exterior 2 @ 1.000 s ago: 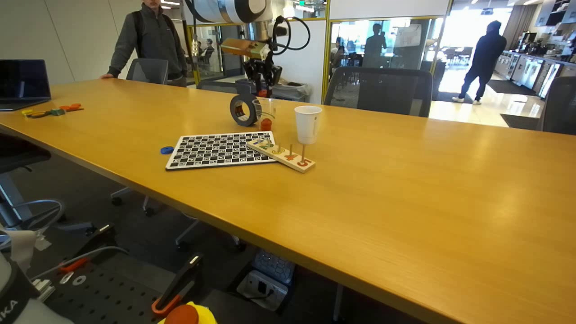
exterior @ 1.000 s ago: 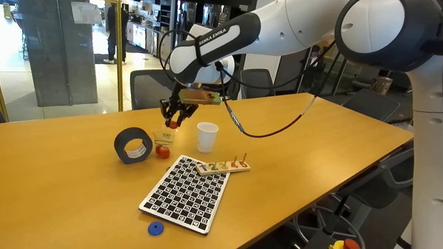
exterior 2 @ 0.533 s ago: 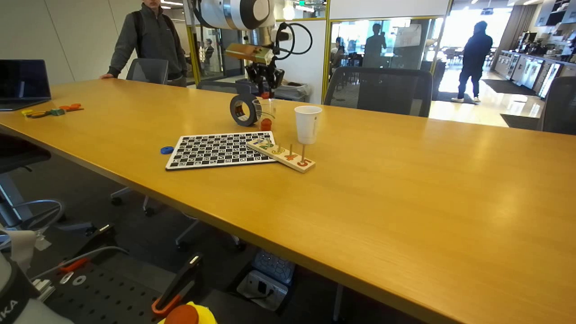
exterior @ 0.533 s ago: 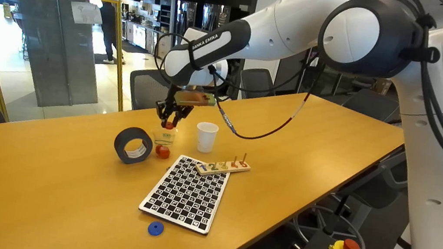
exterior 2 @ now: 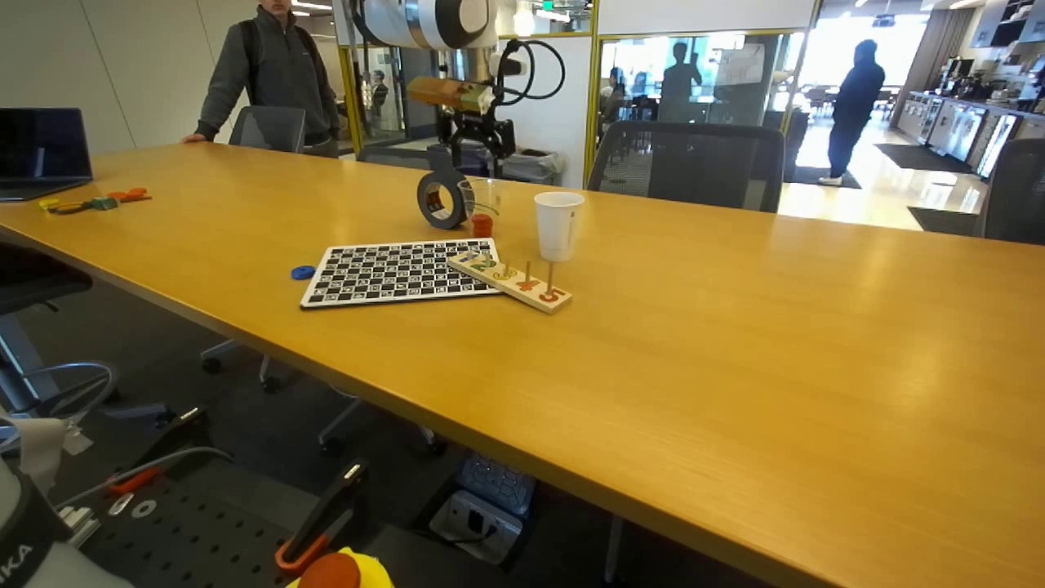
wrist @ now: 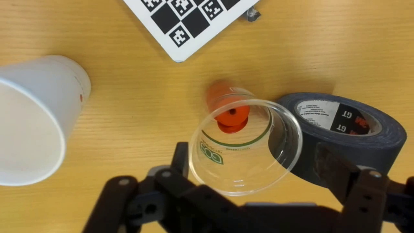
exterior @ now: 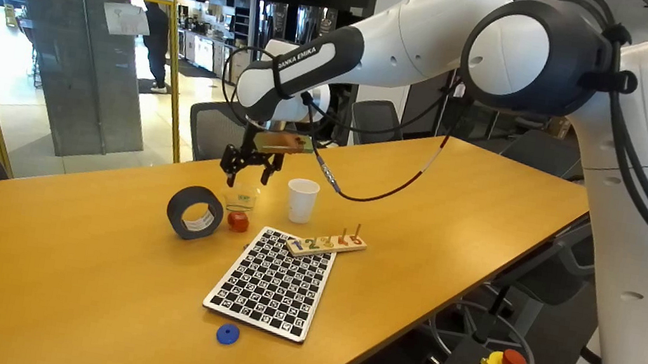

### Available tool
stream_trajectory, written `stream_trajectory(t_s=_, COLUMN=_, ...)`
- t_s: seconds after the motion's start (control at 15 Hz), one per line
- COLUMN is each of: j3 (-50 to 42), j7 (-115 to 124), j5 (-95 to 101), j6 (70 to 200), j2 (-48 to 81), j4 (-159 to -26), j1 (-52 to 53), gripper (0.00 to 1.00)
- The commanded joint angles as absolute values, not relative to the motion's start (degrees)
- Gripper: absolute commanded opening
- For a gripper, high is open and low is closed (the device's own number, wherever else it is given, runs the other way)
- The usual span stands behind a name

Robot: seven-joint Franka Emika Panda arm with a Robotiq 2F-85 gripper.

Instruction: Pick up the tokens from the table and put them in the plastic cup.

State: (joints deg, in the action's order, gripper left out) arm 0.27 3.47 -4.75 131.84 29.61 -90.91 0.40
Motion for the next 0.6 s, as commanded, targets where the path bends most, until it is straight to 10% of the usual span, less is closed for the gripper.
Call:
stream_trajectory(t_s=0.0, j3=0.7, j7=5.2, j5=-4.7, j6=130.3, j2=24.9, j4=-94.6, j1=1.4, gripper=1.0)
stream_trajectory(t_s=0.53, j3=2.8, j7=21.8, j5=-9.0, j6=122.7, j2=16.4, j4=-106.6, j1=6.1, gripper=1.0)
